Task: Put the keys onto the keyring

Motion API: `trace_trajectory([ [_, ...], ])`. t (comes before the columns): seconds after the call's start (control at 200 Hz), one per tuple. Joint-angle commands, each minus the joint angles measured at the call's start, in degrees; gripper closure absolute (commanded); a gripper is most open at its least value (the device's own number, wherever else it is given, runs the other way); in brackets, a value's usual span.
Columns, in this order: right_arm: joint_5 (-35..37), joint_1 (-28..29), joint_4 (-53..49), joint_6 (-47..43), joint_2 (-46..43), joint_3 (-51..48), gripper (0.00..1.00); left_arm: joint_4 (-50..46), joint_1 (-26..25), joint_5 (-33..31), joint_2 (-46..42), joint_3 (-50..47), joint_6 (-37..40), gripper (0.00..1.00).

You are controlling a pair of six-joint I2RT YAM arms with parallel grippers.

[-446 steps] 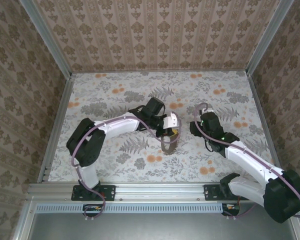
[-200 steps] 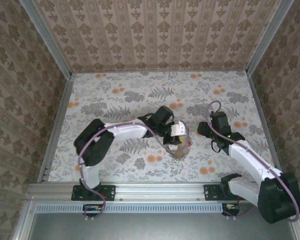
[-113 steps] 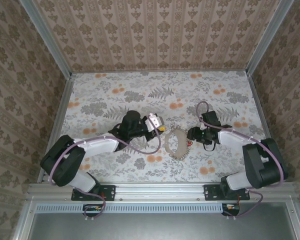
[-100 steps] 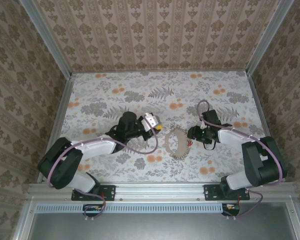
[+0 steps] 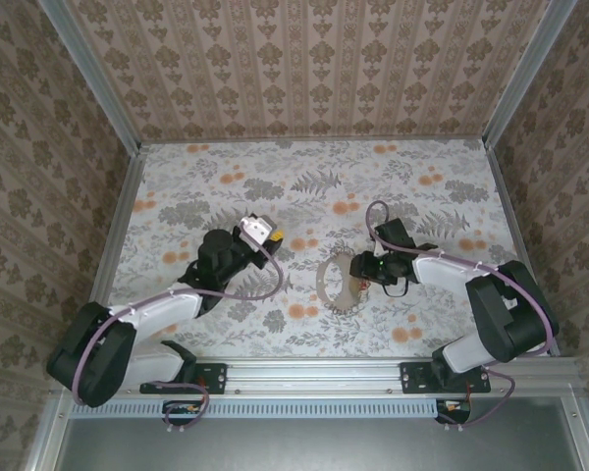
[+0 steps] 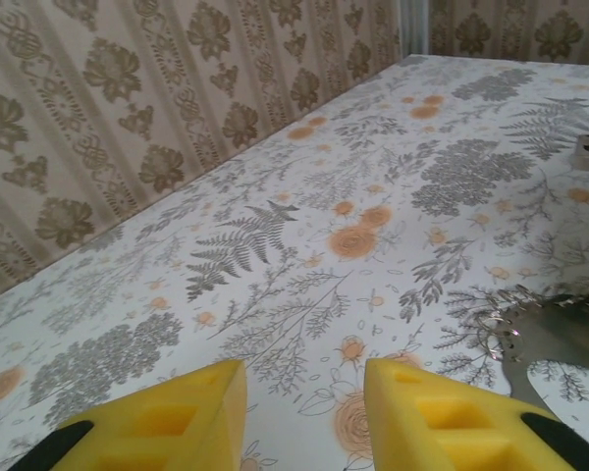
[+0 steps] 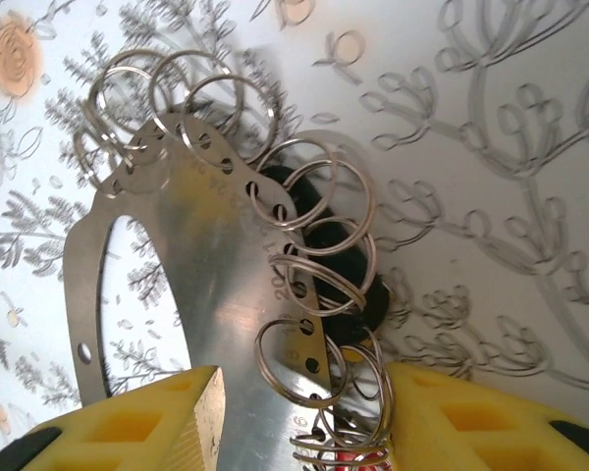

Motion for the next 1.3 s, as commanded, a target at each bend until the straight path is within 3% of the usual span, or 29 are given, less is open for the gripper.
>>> trace_trajectory([
  [0.0,-2.6,1.5,-1.1,1.7,0.5,1.1,0.53,0.8,1.2,-2.2,-2.2,-1.3,-1.7,0.62],
  [0.11,3.6,2.0,-5.6,0.4,-1.8,2.3,0.46,-0.2,2.2,-2.1,-3.7,-1.8,-1.8,0.62],
  [0.33,31.9,1.6,-12.8,-6.5,-14.1,5.3,0.31,-2.9,7.3,-1.3,-7.0,-2.6,-5.5,0.57],
  [0.485,48.4,1.4,-1.1,-18.7,-21.2,1.0,0.07,-7.2,12.8,-2.9,-9.8,-2.7,-7.0,0.51],
  [0.55,51.2,0.8,7.8,-25.7,-22.1,-2.4,0.05,-7.8,15.3,-3.7,-11.0,-3.3,-7.8,0.45],
  [0.65,51.8,-1.2,19.3,-33.9,-20.4,-6.4,0.03,-10.7,19.5,-5.9,-12.7,-3.4,-9.4,0.35],
  [0.75,52.8,-3.7,27.1,-36.5,-16.0,-8.8,0.02,-14.1,23.3,-6.6,-13.9,-3.2,-9.9,0.26],
  [0.855,47.3,-6.7,34.9,-37.3,-11.3,-11.2,0.02,-15.6,26.0,-6.7,-14.7,-3.5,-9.4,0.01],
  [0.98,39.1,-8.3,44.2,-40.5,-7.1,-12.3,0.03,-16.4,28.3,-7.0,-14.5,-3.7,-9.1,0.00],
  [1.065,34.2,-9.4,55.8,-42.3,-3.3,-14.6,0.03,-15.2,29.1,-7.4,-13.3,-4.1,-9.3,0.00],
  [1.175,32.1,-11.2,53.8,-40.7,-1.8,-13.4,0.04,-13.5,29.5,-7.7,-10.7,-4.1,-9.4,0.00],
  [1.295,26.7,-14.2,63.1,-38.7,-2.9,-19.3,0.04,-10.7,29.6,-7.2,-8.0,-4.4,-8.6,0.00],
])
